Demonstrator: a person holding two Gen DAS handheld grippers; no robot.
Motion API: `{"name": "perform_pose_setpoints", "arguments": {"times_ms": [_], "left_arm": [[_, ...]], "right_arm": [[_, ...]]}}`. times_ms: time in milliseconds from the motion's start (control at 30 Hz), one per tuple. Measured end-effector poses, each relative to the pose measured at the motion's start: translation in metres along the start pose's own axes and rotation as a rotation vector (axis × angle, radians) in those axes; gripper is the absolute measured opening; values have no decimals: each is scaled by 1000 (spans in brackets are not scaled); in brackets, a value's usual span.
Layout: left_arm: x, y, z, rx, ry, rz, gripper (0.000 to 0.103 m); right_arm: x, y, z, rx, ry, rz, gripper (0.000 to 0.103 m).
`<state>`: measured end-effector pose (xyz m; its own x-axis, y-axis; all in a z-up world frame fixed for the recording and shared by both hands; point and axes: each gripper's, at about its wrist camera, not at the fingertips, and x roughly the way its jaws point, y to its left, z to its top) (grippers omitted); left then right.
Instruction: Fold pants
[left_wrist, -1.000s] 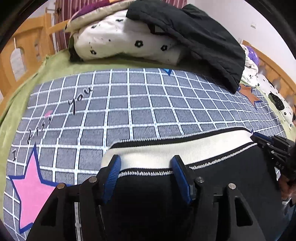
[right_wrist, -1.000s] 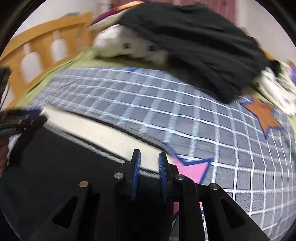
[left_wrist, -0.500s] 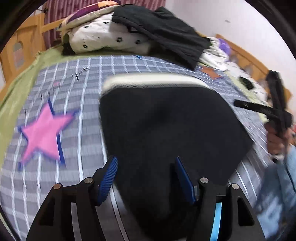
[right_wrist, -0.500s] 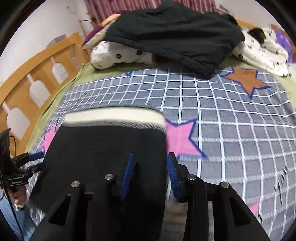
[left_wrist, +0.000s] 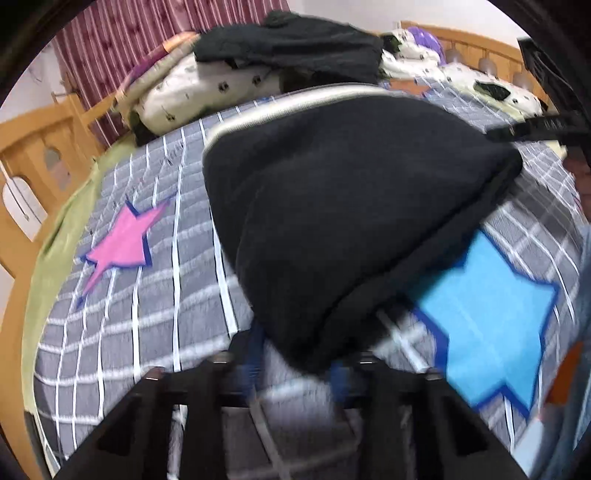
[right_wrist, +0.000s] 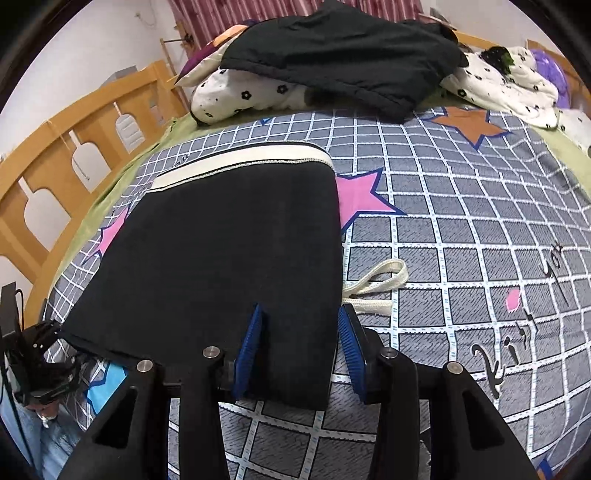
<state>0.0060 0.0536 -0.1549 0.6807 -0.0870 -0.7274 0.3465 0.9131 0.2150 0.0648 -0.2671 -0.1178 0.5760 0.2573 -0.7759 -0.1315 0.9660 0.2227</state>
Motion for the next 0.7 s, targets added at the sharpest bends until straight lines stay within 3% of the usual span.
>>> {"name": "perform_pose_setpoints", "arguments": {"times_ms": [67,100,133,200,233,267,367,433,467,567,700], "left_arm": [[-20,14,7,-94,-125,60,21],[-24,23,8,-144,-145,57,20],[-18,29,8,-167,-118,52,20],[13,33,-5,-177,32,53,19],[21,32,-14,-181,70,41,19],[14,33,-17,-184,37,46,19],[-5,44,-23,-235,43,-33,25],[-19,53,-31,-279,26,-54,44],[-26,58,-33,-297,15,-60,47],[-44,75,-37,-407,-65,-158,49],[-30,91,-5,-479,-88,-217,55]], "right_arm": [[1,-1,0,4,4,11,43],[-1,0,-1,1,-2,11,43],[-3,1,-2,-4,-11,7,43],[-1,5,-4,-17,-8,15,43],[4,8,-7,-27,13,22,43],[8,12,-8,-38,28,22,43],[9,18,-9,-81,18,-8,43],[2,16,-6,-84,8,-2,43],[0,15,-5,-78,2,0,43],[-6,8,-1,-49,-22,6,43],[2,1,8,-8,-10,30,43]]}}
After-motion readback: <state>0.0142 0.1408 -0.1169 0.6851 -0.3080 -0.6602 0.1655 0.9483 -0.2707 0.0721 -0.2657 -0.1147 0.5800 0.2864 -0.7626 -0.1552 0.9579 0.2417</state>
